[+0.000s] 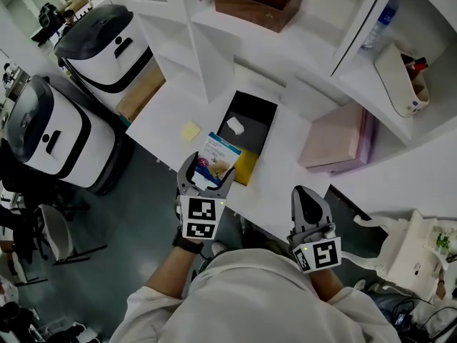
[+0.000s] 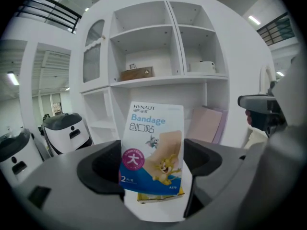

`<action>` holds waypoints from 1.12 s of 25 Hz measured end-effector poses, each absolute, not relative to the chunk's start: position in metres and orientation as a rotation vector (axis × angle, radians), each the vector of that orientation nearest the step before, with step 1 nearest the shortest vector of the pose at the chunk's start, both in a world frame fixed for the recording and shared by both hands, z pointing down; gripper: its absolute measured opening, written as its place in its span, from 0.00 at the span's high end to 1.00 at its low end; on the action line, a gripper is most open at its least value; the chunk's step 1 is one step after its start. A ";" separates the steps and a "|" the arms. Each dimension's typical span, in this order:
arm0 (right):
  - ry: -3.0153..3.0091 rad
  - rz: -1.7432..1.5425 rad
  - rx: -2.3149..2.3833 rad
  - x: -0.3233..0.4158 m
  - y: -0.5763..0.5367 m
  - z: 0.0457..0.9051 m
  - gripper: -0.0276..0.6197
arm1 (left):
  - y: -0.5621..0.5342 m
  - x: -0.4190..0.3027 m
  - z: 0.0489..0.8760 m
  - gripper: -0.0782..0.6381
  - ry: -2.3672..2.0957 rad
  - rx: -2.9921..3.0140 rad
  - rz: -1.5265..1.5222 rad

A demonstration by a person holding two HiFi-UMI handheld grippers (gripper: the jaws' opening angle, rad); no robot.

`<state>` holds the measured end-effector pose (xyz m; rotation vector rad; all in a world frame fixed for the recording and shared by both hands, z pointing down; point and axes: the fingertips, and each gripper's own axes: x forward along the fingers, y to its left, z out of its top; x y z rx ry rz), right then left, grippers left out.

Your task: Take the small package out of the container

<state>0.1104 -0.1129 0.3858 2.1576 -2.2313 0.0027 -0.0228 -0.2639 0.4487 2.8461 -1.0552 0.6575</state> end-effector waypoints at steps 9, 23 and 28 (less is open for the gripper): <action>-2.250 -0.063 2.136 0.096 -0.113 0.371 0.92 | -0.248 -0.059 0.412 0.32 -1.167 2.816 0.500; -2.241 -0.113 2.128 0.081 -0.114 0.361 0.92 | -0.238 -0.102 0.378 0.33 -1.269 2.756 0.307; -2.234 -0.123 2.133 0.078 -0.113 0.360 0.92 | -0.237 -0.109 0.374 0.33 -1.283 2.754 0.289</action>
